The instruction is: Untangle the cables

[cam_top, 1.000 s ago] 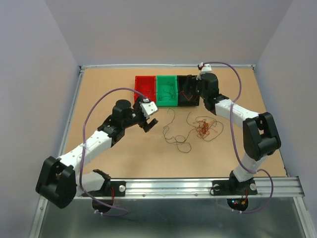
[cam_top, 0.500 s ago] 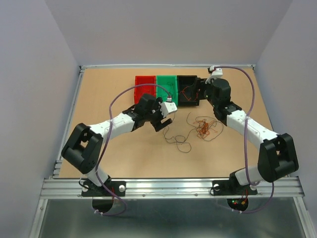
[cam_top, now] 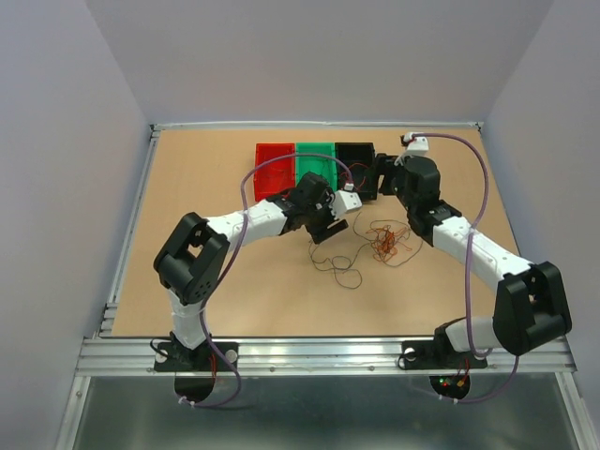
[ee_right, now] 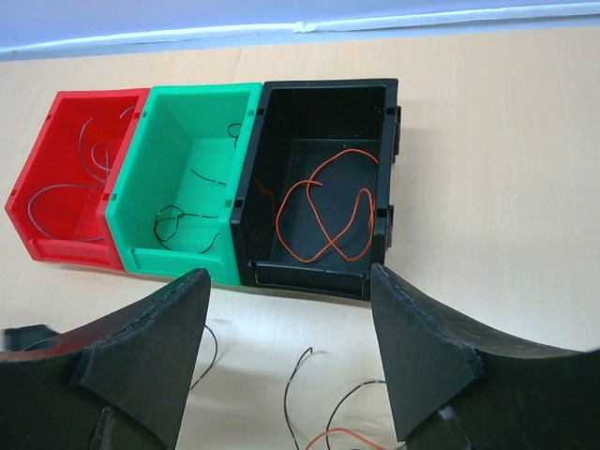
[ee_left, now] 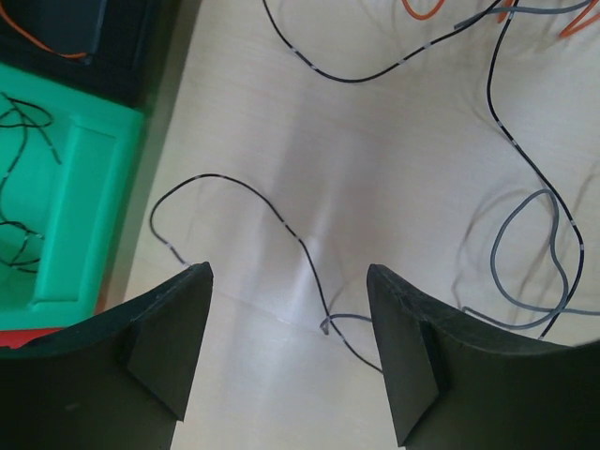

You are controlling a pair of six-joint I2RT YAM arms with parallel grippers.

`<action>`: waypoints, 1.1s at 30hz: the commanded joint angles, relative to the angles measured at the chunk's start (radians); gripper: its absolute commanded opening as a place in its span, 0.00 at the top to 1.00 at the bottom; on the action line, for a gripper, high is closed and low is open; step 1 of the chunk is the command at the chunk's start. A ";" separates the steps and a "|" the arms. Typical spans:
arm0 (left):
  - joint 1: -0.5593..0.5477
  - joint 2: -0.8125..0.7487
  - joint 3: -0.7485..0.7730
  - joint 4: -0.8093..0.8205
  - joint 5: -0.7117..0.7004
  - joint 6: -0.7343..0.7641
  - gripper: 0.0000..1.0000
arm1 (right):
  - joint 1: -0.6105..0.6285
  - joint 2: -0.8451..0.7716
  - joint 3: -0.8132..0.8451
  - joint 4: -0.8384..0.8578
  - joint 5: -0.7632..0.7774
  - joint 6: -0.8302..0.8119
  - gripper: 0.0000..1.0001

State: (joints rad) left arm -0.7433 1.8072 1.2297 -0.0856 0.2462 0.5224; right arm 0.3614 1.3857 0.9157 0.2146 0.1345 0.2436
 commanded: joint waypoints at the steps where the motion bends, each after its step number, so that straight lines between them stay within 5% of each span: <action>1: -0.022 0.046 0.073 -0.062 -0.015 0.013 0.23 | 0.007 -0.079 -0.049 0.038 0.051 0.017 0.26; 11: -0.034 0.138 0.105 -0.068 -0.085 -0.021 0.34 | 0.007 -0.163 -0.100 0.052 0.063 0.014 0.26; 16: -0.034 0.143 0.100 -0.083 -0.079 -0.029 0.72 | 0.007 -0.177 -0.118 0.071 0.060 0.011 0.26; 17: -0.034 0.132 0.091 -0.077 -0.074 -0.028 0.86 | 0.007 -0.174 -0.120 0.071 0.059 0.008 0.27; 21: -0.034 0.022 -0.007 0.012 -0.039 -0.045 1.00 | 0.007 -0.163 -0.117 0.077 0.016 0.002 0.27; 33: 0.062 -0.482 -0.374 0.431 0.085 -0.209 1.00 | 0.007 -0.175 -0.162 0.147 -0.622 -0.075 0.27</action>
State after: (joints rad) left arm -0.7361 1.4277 0.9379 0.1410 0.2737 0.3889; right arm 0.3614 1.2327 0.7891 0.2836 -0.2050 0.2146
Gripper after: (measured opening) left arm 0.033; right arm 0.732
